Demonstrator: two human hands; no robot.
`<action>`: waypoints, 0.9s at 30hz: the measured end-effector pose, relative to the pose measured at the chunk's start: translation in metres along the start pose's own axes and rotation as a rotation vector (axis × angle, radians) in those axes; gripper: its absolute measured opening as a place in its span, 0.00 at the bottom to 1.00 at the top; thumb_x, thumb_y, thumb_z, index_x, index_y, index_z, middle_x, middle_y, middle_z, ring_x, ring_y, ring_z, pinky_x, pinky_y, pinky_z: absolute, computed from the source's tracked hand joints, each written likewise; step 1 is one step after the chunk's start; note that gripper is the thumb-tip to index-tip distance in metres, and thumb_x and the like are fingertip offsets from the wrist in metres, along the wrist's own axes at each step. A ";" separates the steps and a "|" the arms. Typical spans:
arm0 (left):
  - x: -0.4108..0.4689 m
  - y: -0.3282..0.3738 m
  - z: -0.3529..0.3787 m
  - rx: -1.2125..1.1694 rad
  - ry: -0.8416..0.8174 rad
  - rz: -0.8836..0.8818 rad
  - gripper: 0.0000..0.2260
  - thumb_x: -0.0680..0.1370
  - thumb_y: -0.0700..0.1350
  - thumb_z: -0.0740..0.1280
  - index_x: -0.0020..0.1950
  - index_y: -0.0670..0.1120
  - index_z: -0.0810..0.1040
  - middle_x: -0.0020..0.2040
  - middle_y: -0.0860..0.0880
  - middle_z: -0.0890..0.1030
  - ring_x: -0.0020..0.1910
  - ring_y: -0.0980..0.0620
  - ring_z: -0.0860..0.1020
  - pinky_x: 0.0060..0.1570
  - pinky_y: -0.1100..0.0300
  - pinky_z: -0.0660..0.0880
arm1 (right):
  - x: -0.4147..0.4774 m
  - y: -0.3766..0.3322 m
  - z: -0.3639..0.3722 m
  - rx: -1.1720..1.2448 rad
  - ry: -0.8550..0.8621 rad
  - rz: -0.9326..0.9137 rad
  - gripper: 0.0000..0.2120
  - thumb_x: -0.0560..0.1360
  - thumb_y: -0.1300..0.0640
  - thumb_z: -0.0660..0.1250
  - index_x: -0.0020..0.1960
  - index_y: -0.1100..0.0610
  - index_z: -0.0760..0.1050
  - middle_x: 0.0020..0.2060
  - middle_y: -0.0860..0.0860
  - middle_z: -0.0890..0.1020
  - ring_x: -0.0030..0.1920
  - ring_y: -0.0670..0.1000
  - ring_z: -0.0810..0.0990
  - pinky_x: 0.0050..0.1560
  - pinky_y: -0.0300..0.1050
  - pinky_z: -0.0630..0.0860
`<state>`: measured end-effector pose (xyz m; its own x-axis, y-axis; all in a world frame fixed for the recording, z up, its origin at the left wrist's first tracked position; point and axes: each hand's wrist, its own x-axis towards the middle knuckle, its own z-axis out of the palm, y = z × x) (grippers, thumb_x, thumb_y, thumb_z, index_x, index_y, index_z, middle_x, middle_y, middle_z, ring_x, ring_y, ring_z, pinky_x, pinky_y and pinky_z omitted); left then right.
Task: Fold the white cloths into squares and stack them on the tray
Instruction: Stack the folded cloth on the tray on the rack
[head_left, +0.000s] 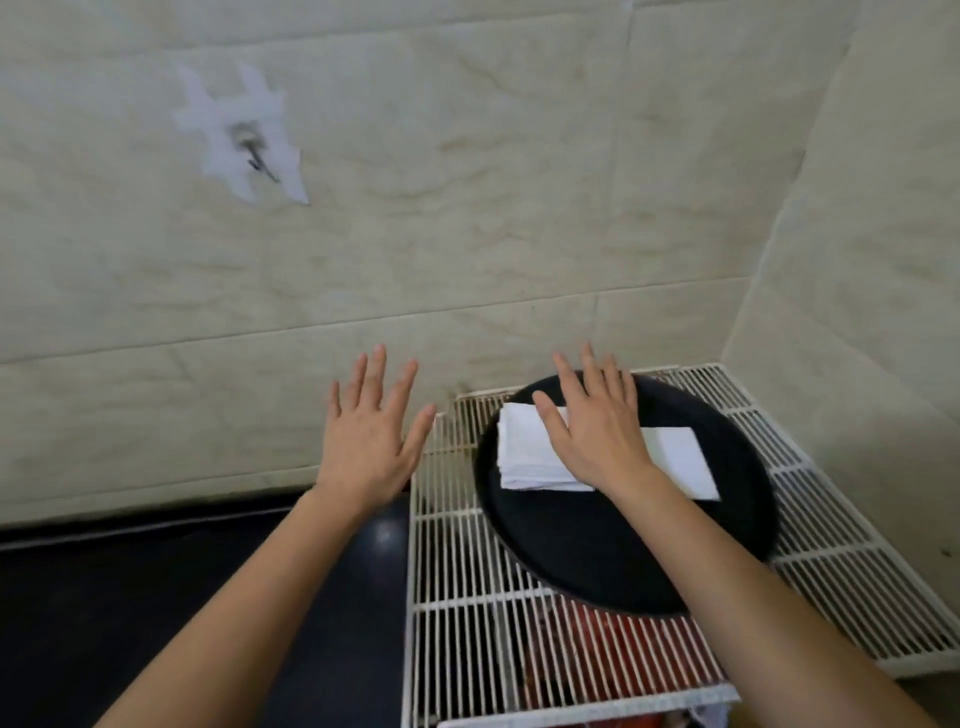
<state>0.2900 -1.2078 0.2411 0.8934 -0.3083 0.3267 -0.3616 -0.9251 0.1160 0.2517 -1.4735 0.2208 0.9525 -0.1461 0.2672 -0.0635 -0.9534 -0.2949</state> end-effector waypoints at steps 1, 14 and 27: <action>-0.011 -0.020 -0.006 0.029 0.007 -0.038 0.32 0.79 0.66 0.43 0.80 0.53 0.55 0.81 0.43 0.50 0.80 0.42 0.47 0.76 0.38 0.50 | 0.004 -0.020 0.006 0.002 -0.002 -0.049 0.34 0.80 0.33 0.40 0.81 0.48 0.48 0.81 0.57 0.46 0.80 0.61 0.45 0.78 0.61 0.43; -0.234 -0.225 -0.078 0.306 0.032 -0.553 0.33 0.79 0.65 0.48 0.80 0.49 0.57 0.81 0.40 0.51 0.79 0.39 0.49 0.73 0.35 0.54 | -0.067 -0.298 0.103 0.132 -0.223 -0.613 0.36 0.80 0.32 0.46 0.81 0.46 0.39 0.80 0.55 0.37 0.79 0.61 0.35 0.78 0.61 0.36; -0.477 -0.404 -0.165 0.307 0.079 -0.723 0.33 0.79 0.65 0.49 0.80 0.49 0.58 0.80 0.40 0.53 0.79 0.38 0.52 0.72 0.33 0.57 | -0.223 -0.559 0.142 0.110 -0.274 -0.797 0.36 0.81 0.35 0.50 0.81 0.48 0.39 0.80 0.56 0.40 0.80 0.60 0.39 0.79 0.59 0.41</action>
<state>-0.0345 -0.6501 0.1934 0.8534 0.3986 0.3359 0.4013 -0.9137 0.0647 0.1173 -0.8706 0.1962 0.7398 0.6406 0.2055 0.6726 -0.7112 -0.2043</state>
